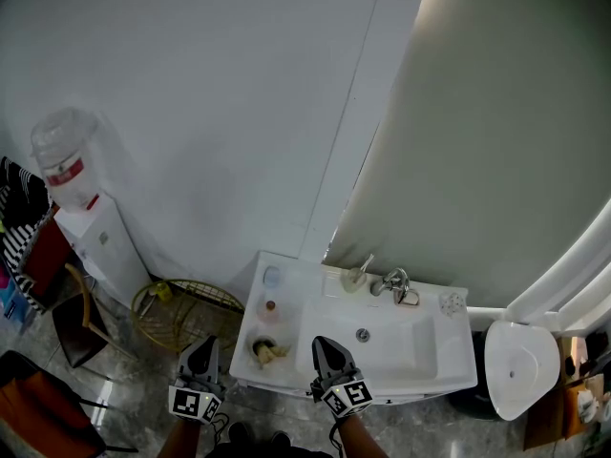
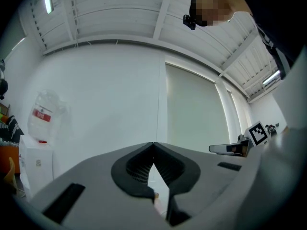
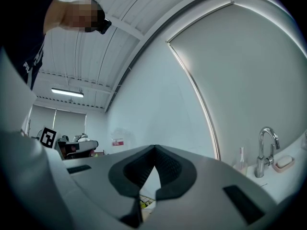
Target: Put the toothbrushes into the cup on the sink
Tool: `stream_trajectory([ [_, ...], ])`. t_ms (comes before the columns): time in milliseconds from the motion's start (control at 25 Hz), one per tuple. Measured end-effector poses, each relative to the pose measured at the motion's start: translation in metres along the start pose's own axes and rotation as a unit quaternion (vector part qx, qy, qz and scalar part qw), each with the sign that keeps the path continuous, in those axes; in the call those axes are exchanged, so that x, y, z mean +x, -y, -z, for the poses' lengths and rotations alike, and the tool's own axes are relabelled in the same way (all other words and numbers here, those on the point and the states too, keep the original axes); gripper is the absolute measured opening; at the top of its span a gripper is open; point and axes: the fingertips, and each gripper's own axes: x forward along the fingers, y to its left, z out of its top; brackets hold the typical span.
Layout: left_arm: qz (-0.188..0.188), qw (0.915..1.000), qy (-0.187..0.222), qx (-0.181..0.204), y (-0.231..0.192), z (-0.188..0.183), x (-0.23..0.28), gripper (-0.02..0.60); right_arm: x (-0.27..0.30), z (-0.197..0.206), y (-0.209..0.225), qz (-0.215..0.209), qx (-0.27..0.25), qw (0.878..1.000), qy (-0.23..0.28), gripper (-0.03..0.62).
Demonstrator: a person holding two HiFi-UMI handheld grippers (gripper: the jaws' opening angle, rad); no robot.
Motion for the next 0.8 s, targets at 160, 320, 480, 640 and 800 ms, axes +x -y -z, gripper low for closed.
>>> stream_trajectory([
  [160, 0.007, 0.9999, -0.007, 0.013, 0.007, 0.001, 0.001, 0.025, -0.002, -0.001, 0.0, 0.001, 0.003, 1.0, 0.0, 0.028],
  [320, 0.012, 0.9999, -0.006, 0.009, 0.01, 0.0, 0.0, 0.025, -0.003, -0.004, -0.002, 0.001, 0.003, 1.0, 0.002, 0.028],
  [480, 0.019, 0.9996, -0.011, 0.016, 0.016, 0.001, 0.001, 0.025, -0.005, -0.002, -0.004, 0.0, 0.004, 1.0, 0.001, 0.028],
  [640, 0.023, 0.9996, -0.012, 0.011, 0.02, 0.003, 0.001, 0.025, -0.007, 0.0, -0.006, 0.0, 0.01, 1.0, 0.0, 0.028],
  [800, 0.031, 0.9994, -0.013, 0.008, 0.027, 0.004, -0.001, 0.025, -0.01, 0.001, -0.011, 0.0, 0.006, 1.0, -0.002, 0.028],
])
